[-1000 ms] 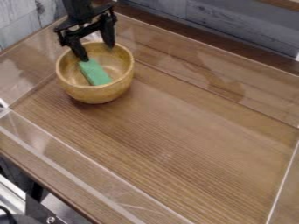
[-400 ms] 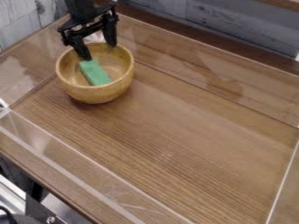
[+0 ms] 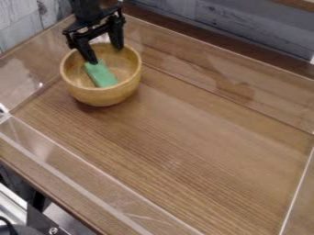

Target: Remove the green block from inside the brown bowl and put it on the table

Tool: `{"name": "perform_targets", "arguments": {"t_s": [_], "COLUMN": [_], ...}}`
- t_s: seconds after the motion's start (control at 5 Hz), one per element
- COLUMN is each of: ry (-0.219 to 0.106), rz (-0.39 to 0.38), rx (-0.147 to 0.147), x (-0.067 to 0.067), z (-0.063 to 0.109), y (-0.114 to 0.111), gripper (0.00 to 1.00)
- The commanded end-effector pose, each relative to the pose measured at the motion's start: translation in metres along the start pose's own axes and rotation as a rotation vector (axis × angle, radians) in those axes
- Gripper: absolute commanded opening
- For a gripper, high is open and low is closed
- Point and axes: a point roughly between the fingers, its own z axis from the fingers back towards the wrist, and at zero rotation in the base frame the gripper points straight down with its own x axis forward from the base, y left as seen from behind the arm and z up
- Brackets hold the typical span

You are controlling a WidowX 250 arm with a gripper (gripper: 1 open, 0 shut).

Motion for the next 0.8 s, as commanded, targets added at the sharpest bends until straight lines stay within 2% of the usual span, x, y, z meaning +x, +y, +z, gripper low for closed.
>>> {"name": "perform_targets", "arguments": {"t_s": [0.0, 0.6], "ry": [-0.059, -0.055], "rz": [-0.015, 0.001], "rx": [-0.035, -0.018], "x": [0.003, 0.003], "z": [0.011, -0.012], "y": [-0.009, -0.005], "gripper": [1.00, 1.00]}}
